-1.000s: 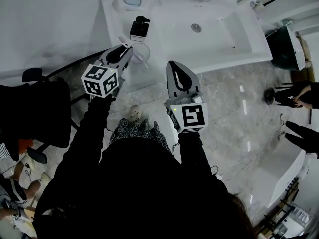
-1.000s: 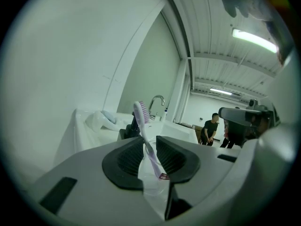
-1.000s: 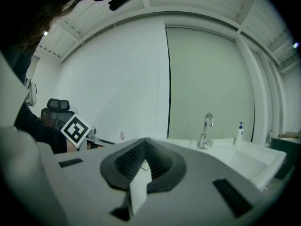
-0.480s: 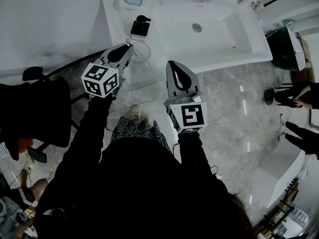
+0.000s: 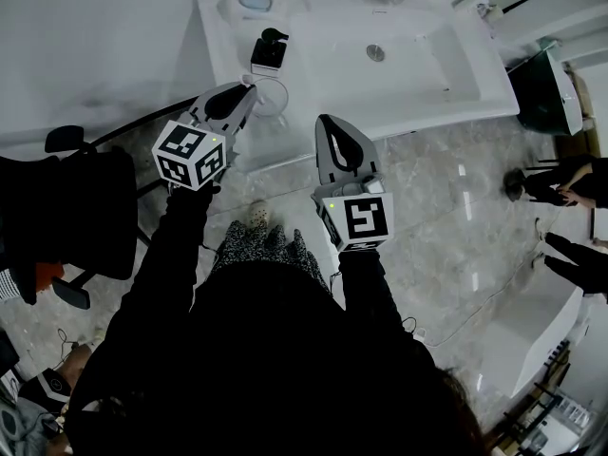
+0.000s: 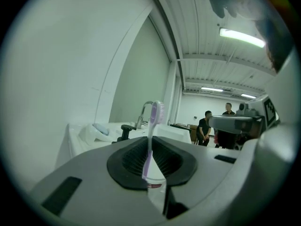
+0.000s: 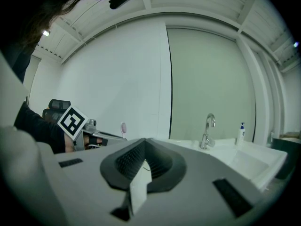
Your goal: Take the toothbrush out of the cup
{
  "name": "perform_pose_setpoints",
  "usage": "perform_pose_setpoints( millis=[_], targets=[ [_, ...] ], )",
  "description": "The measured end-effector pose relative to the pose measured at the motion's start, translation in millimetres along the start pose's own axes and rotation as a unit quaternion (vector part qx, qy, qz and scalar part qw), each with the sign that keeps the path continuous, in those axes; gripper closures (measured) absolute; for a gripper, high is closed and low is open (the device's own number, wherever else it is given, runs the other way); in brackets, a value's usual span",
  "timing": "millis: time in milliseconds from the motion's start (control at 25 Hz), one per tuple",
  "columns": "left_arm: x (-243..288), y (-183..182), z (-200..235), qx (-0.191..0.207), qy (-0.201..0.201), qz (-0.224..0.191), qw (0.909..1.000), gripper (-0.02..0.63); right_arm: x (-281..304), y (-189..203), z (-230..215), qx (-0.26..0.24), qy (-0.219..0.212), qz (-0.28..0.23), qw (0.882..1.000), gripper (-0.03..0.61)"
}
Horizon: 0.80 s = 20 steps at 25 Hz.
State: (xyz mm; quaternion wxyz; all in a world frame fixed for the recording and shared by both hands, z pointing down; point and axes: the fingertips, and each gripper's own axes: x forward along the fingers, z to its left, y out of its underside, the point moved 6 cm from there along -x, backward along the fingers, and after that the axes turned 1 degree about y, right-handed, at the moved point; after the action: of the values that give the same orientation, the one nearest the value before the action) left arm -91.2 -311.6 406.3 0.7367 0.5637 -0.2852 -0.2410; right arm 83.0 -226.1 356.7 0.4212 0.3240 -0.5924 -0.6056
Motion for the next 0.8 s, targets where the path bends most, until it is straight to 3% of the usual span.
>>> perform_pose_setpoints(
  millis=[800],
  targets=[
    [-27, -48, -49, 0.071, 0.037, -0.022, 0.9966, 0.58, -9, -8, 13, -0.006, -0.015, -0.015, 1.0, 0.574]
  ],
)
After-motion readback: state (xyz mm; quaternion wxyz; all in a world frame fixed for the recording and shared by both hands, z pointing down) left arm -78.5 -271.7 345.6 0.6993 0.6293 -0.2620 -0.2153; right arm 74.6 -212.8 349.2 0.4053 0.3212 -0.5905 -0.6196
